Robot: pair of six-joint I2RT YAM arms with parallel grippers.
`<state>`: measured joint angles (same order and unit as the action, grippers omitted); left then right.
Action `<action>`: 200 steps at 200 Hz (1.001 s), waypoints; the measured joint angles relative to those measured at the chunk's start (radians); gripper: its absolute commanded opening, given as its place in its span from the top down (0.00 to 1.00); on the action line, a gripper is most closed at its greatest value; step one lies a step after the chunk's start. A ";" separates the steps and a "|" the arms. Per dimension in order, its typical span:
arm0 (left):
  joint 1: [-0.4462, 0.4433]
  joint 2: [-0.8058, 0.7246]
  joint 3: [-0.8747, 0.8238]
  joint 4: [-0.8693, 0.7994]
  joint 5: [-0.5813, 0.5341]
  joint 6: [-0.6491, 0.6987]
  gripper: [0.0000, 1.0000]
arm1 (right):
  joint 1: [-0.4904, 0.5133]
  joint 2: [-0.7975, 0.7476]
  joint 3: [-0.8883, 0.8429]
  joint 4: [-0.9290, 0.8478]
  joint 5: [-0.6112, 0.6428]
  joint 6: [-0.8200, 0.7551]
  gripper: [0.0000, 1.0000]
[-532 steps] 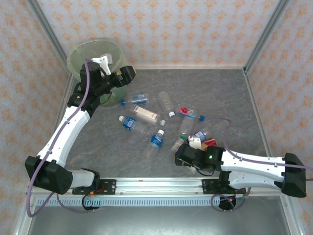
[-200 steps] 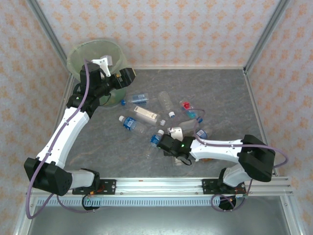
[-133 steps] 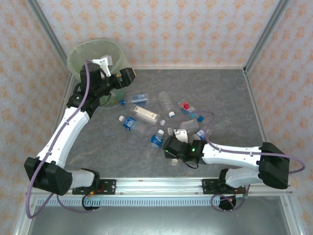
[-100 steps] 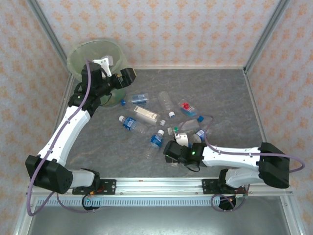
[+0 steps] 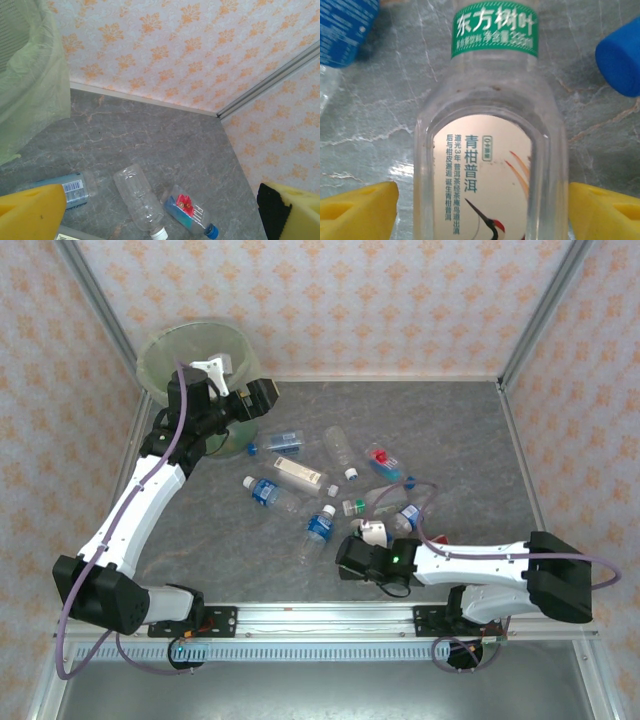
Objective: Put the plastic bottles in the bin
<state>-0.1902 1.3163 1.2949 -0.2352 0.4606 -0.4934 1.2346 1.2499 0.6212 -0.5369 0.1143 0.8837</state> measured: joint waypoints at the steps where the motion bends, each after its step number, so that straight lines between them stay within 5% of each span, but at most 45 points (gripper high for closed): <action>1: 0.000 0.000 0.000 0.000 0.000 0.000 0.01 | 0.000 0.000 -0.001 0.000 -0.001 0.000 0.14; 82: 0.000 0.008 0.000 0.000 0.008 -0.009 0.01 | 0.006 -0.003 -0.013 -0.008 -0.004 -0.023 0.42; 135: 0.000 0.008 -0.007 0.048 0.062 -0.073 0.02 | 0.006 -0.036 0.094 -0.077 0.096 -0.049 0.41; 200: -0.003 0.008 -0.077 0.187 0.171 -0.216 0.21 | -0.010 -0.043 0.323 -0.089 0.312 -0.179 0.41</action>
<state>-0.1936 1.3247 1.2175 -0.0479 0.6319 -0.7094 1.2251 1.2064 0.9447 -0.6258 0.4263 0.7052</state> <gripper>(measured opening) 0.830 0.592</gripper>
